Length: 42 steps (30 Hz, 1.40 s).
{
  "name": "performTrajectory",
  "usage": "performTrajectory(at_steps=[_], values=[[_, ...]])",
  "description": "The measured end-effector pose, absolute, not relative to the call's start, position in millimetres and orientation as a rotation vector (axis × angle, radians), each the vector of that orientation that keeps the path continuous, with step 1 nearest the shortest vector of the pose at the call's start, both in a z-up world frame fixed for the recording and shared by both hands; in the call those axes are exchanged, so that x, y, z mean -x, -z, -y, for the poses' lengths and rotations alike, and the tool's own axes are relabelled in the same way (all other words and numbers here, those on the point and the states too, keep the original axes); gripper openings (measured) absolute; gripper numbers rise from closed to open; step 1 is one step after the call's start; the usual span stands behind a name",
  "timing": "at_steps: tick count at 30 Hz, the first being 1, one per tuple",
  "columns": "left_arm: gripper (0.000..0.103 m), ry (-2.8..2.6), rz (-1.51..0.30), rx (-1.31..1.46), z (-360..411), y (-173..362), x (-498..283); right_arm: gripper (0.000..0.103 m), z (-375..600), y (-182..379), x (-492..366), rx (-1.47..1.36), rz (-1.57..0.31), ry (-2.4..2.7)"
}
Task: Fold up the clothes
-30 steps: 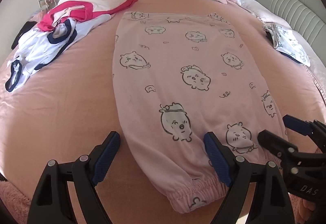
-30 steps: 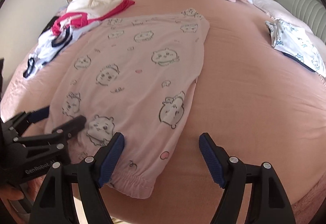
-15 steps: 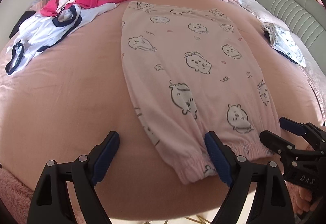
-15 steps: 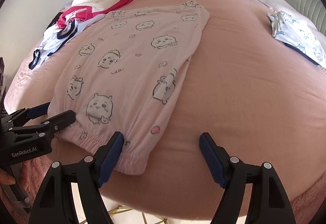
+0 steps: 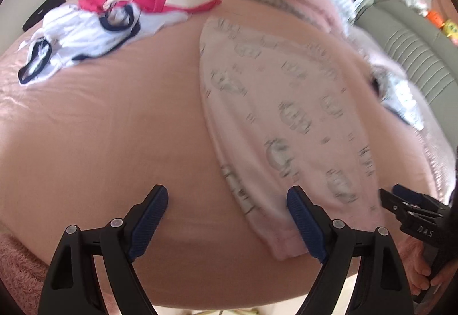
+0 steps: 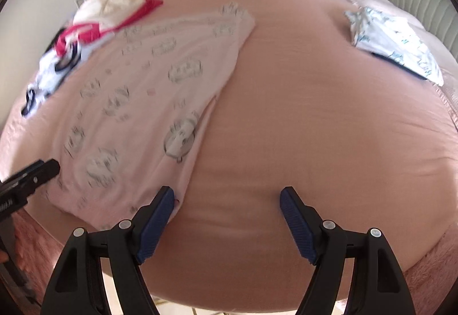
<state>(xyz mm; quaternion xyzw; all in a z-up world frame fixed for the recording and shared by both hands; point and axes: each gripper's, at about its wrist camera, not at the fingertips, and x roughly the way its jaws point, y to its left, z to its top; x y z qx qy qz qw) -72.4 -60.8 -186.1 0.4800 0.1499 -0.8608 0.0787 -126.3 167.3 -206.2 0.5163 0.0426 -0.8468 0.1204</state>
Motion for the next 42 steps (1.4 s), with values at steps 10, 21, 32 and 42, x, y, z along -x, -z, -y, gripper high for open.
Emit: performTrajectory(at_steps=[10,21,32,42], values=[[0.085,2.57,-0.373,-1.398,54,181,74,0.076,-175,188,128,-1.438,-0.121,2.504],[0.085,2.56,-0.453,-1.3,84,169,73,0.076,-185,195,151,-1.548,-0.186,2.617],[0.087,2.525,0.016,-1.485,89,183,133,0.075,-156,203,179,-1.516,-0.402,2.58],[0.086,2.702,-0.309,-1.466,129,179,122,0.075,-115,165,159,-1.413,-0.261,2.499]])
